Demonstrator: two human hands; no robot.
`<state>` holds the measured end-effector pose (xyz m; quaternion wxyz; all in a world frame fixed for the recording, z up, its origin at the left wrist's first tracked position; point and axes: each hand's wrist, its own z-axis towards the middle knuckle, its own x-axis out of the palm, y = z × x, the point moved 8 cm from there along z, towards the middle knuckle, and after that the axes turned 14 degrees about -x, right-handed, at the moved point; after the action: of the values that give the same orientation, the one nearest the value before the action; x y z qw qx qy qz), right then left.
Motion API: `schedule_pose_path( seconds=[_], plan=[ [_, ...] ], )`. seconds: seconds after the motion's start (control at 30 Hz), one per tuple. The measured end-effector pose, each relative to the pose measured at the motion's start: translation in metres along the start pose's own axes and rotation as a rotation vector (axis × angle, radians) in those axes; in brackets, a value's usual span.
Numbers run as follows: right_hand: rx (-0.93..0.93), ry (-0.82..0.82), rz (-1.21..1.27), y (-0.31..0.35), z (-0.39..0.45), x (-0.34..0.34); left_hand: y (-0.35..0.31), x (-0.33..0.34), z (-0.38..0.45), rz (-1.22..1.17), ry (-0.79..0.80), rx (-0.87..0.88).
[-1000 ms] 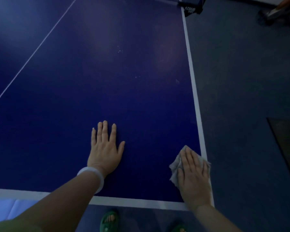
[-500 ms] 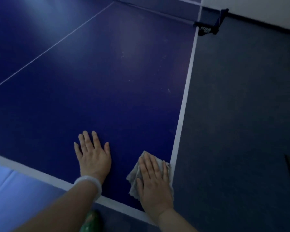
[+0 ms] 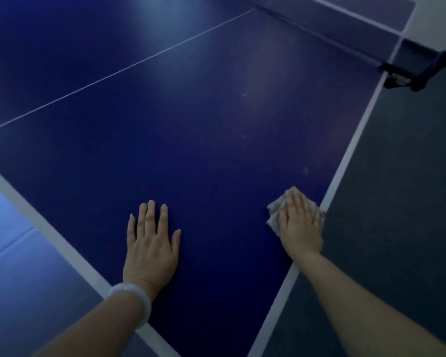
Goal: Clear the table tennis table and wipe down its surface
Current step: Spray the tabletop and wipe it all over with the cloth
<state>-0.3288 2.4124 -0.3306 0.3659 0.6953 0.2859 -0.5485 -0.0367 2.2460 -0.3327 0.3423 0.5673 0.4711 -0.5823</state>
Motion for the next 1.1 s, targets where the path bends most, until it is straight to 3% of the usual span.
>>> schedule_pose_path(
  seconds=[0.07,0.1,0.2,0.27,0.33,0.47,0.67,0.77,0.9,1.0,1.1],
  plan=[
    [0.055,-0.036,-0.001,0.021,0.002,0.005,0.000,-0.001,-0.001,0.011,0.001,-0.011],
    [-0.049,-0.055,-0.014,0.045,-0.003,0.008,-0.001,-0.002,-0.001,0.018,0.005,-0.016],
    [-0.587,-0.013,-0.100,0.111,-0.045,0.022,-0.002,-0.003,-0.002,0.033,0.030,-0.027],
    [-0.794,0.055,-0.134,0.103,-0.066,0.025,-0.001,-0.004,-0.002,0.028,0.040,-0.033],
    [-0.774,0.074,-0.115,0.067,-0.066,0.017,-0.001,-0.006,-0.003,0.027,0.039,-0.039],
    [-0.452,0.073,-0.063,-0.002,-0.028,-0.004,-0.001,-0.006,-0.005,0.022,0.040,-0.046],
    [-0.117,0.051,-0.104,-0.004,0.012,0.003,-0.001,-0.006,-0.003,0.018,0.041,-0.056],
    [-0.230,0.044,-0.123,0.011,0.010,0.009,-0.013,-0.010,-0.008,0.032,0.026,-0.099],
    [-0.487,0.050,-0.181,0.014,0.015,0.003,-0.086,-0.008,-0.026,-0.068,-0.034,-0.132],
    [-0.639,0.084,-0.196,0.009,0.017,-0.003,-0.145,0.007,-0.029,-0.168,0.011,-0.323],
    [-0.746,0.090,-0.165,0.003,0.020,-0.008,-0.172,0.022,-0.028,-0.073,0.024,-0.559]
  ],
)
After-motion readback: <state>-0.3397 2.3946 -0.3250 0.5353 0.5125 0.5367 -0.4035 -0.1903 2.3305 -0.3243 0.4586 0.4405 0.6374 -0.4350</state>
